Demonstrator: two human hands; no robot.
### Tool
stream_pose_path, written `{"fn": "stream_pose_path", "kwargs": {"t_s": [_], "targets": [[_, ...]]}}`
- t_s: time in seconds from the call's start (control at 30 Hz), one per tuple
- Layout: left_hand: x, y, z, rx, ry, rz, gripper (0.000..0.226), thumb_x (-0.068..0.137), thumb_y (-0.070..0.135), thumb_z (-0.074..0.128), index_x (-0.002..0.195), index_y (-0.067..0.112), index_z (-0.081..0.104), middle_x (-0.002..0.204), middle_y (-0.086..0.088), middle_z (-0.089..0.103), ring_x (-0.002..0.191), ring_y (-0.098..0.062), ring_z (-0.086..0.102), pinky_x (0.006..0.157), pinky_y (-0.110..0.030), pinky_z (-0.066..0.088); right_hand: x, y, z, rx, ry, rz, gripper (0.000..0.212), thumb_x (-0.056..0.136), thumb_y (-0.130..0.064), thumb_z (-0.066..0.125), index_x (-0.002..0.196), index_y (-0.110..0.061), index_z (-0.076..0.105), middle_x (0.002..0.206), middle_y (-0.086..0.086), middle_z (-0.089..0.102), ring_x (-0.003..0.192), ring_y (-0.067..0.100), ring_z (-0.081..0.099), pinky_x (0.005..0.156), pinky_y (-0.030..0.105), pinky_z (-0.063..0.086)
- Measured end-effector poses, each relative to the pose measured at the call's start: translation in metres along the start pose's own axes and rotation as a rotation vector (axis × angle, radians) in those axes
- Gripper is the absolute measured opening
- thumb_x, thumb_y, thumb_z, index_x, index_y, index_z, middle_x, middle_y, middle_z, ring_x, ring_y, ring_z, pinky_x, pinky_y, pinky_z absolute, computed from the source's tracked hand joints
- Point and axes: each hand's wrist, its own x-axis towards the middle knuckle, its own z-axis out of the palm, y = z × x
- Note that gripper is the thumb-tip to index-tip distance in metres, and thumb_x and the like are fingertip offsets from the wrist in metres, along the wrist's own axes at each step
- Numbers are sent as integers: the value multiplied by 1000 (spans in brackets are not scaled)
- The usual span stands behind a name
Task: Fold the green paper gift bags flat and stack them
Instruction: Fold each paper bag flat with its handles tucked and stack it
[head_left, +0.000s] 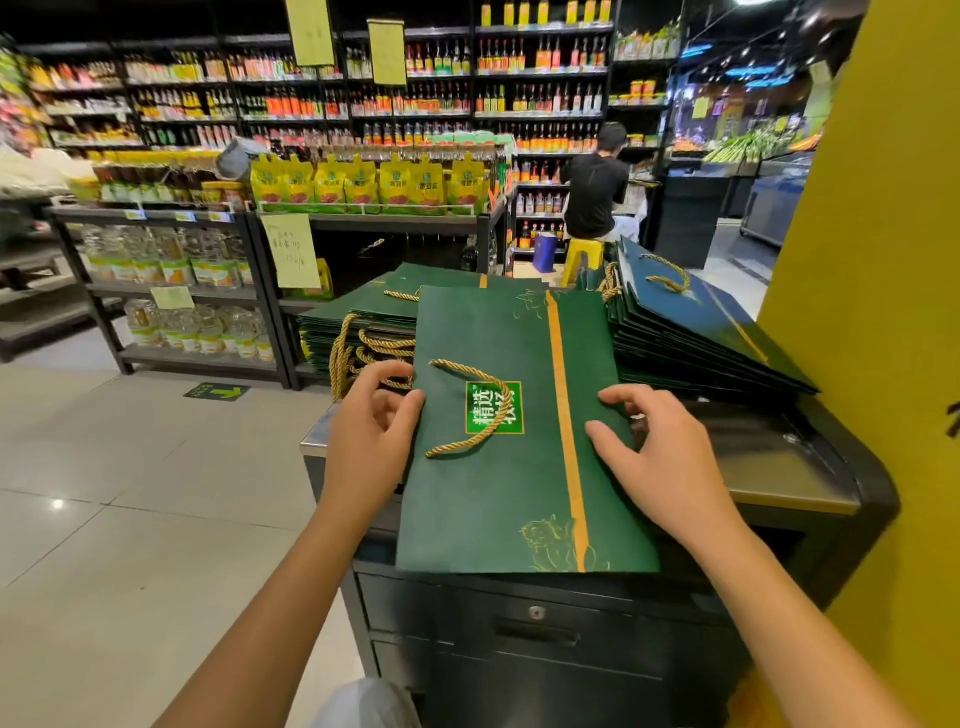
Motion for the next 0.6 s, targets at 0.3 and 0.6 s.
{"fn": "stream_pose_path", "kwargs": {"t_s": [0.3, 0.6], "targets": [[8, 22, -22, -32, -138, -16, 48, 98, 13, 65, 142, 26, 57, 122, 5, 70, 104, -14, 71, 87, -32, 60, 14, -32, -19, 92, -114, 21, 59, 89, -32, 75, 144, -28, 53, 131, -6, 51, 88, -1, 50, 84, 17, 38], [72, 100, -1, -85, -200, 48, 43, 100, 11, 60, 139, 28, 58, 115, 10, 65, 84, -7, 74, 71, -24, 62, 74, -48, -76, 111, -25, 44, 59, 87, -35, 75, 143, -30, 55, 128, -5, 53, 95, 2, 56, 93, 32, 51]]}}
